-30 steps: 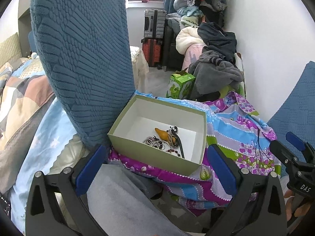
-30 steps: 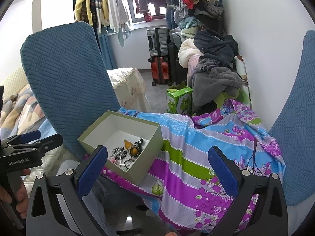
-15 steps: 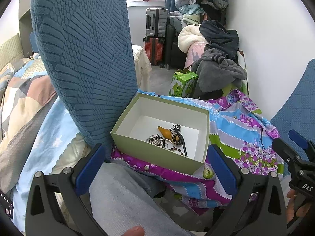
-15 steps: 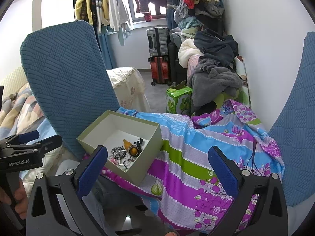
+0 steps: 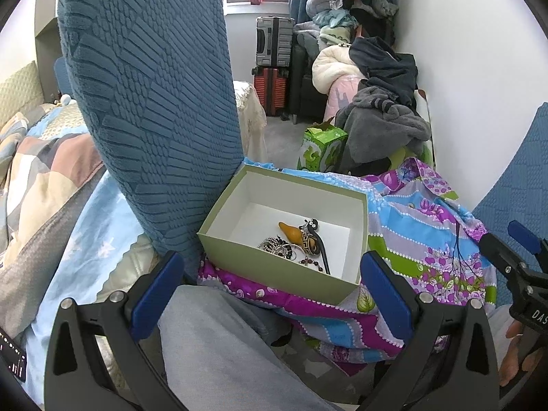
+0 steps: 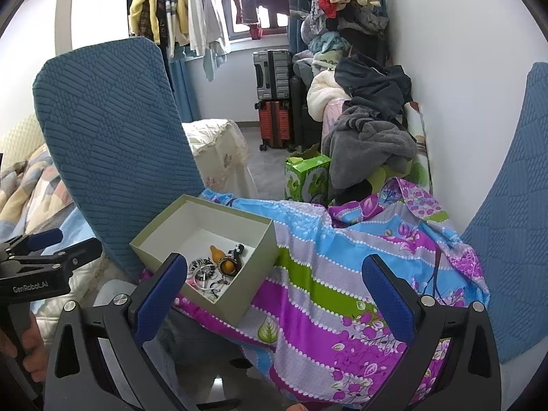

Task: Organize jewelry

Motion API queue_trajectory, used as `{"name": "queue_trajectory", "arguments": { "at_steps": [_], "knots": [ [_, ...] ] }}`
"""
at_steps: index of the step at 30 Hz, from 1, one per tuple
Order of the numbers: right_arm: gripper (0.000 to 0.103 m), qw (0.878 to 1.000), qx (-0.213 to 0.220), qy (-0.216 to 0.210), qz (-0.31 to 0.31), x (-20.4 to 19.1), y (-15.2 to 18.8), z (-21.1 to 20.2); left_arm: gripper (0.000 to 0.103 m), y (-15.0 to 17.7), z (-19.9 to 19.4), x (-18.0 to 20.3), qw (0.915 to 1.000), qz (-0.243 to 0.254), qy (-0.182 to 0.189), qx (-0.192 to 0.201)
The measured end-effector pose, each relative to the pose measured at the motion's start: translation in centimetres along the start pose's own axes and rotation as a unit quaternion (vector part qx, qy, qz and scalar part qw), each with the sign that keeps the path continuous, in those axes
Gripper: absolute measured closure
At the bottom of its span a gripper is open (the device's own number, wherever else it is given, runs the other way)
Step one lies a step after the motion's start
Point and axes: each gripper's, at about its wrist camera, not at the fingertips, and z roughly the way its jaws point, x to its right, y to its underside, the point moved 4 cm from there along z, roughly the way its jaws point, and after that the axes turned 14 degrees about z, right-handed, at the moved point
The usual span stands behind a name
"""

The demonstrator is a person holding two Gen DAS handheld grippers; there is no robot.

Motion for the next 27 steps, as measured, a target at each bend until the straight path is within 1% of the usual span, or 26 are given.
{"name": "queue_trajectory", "arguments": {
  "at_steps": [4, 17, 21, 27],
  "knots": [
    [0.000, 1.000, 0.005, 0.000, -0.003, -0.21, -0.16, -0.23, 0.001, 0.01, -0.06, 0.04, 1.0000, 0.001, 0.008, 0.002],
    [0.000, 1.000, 0.005, 0.001, -0.001, -0.28, -0.15, -0.16, 0.001, -0.19, -0.33, 0.33, 1.0000, 0.004, 0.006, 0.002],
    [0.000, 1.000, 0.004, -0.001, 0.004, -0.38, 0.18, -0.14, 0.001, -0.19, -0.36, 0.40, 0.9999, -0.001, 0.015, 0.003],
    [0.000, 1.000, 0.004, 0.001, 0.004, -0.38, 0.22, -0.15, 0.001, -0.19, -0.35, 0.38, 0.9999, 0.004, 0.015, 0.002]
  ]
}}
